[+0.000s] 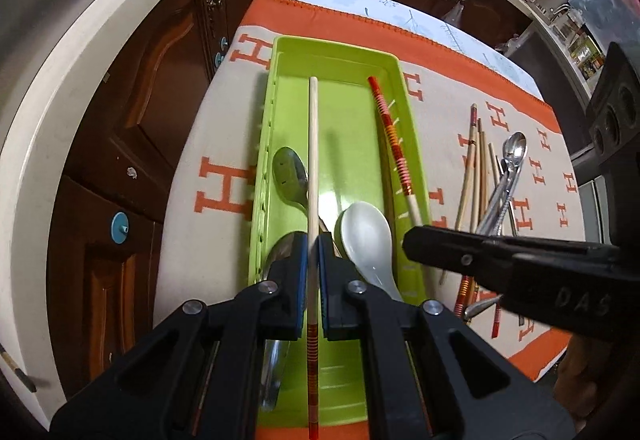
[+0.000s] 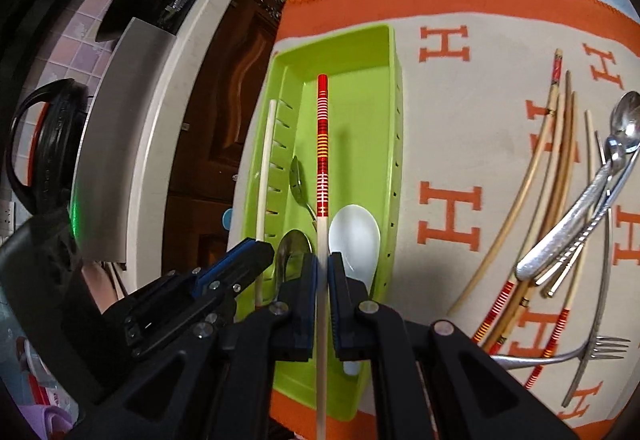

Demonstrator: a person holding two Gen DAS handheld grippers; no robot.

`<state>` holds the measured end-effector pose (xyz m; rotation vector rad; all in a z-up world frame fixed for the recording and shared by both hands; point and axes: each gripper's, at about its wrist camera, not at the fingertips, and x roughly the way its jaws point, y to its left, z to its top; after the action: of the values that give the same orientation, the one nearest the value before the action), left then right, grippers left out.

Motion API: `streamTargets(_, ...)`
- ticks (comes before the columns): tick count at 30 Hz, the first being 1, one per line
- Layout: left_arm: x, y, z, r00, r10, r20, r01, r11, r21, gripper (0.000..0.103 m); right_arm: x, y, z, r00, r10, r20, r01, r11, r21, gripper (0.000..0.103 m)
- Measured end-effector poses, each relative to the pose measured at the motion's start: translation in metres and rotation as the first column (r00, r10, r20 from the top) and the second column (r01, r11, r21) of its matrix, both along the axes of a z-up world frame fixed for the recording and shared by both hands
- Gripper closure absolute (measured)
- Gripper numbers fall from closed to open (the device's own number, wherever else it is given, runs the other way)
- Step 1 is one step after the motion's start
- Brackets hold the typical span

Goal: Organize utensils
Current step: 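Place the chopsticks into the green tray with both grippers, then grasp a red-banded chopstick from the pile with the left gripper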

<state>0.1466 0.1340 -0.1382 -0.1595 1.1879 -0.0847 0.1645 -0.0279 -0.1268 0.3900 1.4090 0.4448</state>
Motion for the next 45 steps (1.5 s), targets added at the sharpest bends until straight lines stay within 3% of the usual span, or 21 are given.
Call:
streamTargets(13,0.012,-0.002,0.006,0.999,-0.010,0.036,0.007,0.996,0.092,0.100,0.010,0.000,-0.006,0.999,-0.035,0.025,0.036,0.998,-0.052,0.096)
streamTargets(17,0.011,-0.003,0.009,0.999,-0.027,0.040,0.023,0.994,0.104,0.100,0.010,-0.004,-0.007,0.999,-0.043,0.025,0.044,0.998,-0.041,0.084)
streamTargets(19,0.009,-0.002,0.009,0.999,-0.026,0.036,0.022,0.993,0.112,0.099,0.010,-0.006,-0.005,0.998,-0.052,0.034,0.053,0.998,-0.037,0.083)
streamTargets(33,-0.021,0.006,0.026,0.999,0.005,0.038,-0.009,0.995,0.096,0.098,-0.017,-0.028,0.008,0.995,-0.032,0.097,0.040,0.996,-0.076,0.083)
streamTargets(35,-0.027,0.003,0.029,0.999,0.003,0.038,-0.006,0.996,0.085,0.089,-0.026,-0.035,0.009,0.994,-0.026,0.109,0.035,0.996,-0.086,0.083)
streamTargets(37,-0.035,0.000,0.031,0.999,0.001,0.043,-0.004,0.998,0.066,0.060,-0.034,-0.042,0.009,0.993,-0.020,0.116,0.031,0.995,-0.096,0.083)
streamTargets(38,-0.039,-0.002,0.032,0.999,0.000,0.048,-0.003,0.998,0.059,0.055,-0.039,-0.047,0.008,0.993,-0.020,0.118,0.032,0.995,-0.099,0.083)
streamTargets(45,-0.064,-0.028,0.034,0.998,-0.044,0.055,0.042,0.998,0.041,0.051,-0.073,-0.094,0.011,0.987,-0.048,0.156,0.065,0.992,-0.106,0.083)
